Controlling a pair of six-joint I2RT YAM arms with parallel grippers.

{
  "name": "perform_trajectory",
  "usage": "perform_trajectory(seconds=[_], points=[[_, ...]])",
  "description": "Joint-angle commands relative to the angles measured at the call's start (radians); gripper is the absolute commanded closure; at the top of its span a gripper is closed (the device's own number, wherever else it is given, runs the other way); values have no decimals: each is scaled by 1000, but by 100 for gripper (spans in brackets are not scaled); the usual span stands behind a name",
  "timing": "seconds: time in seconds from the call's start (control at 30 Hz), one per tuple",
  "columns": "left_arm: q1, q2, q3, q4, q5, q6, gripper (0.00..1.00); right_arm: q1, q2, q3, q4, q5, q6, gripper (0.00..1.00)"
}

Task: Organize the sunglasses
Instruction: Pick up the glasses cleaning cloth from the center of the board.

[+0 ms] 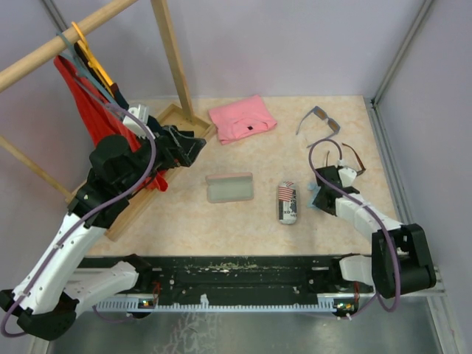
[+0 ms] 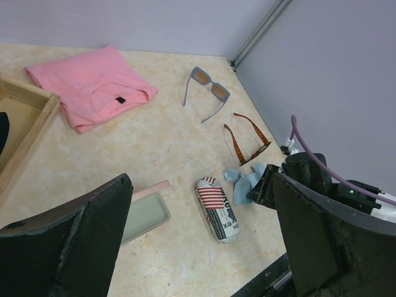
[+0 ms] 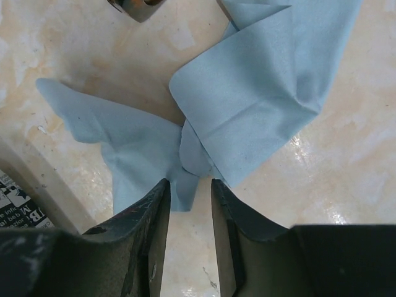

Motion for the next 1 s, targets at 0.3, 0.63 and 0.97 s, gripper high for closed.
perform_trajectory(seconds=[0.3,0.63,0.97], points=[[3,-19,-2,49,-6,3,0,-7,-78,-8,19,1,11,100],[3,-11,5,56,8,9,0,-8,-329,43,-60,22,-31,100],[3,-44,2,75,3,14,0,-4,-436,161,-32,-309,-205,100]])
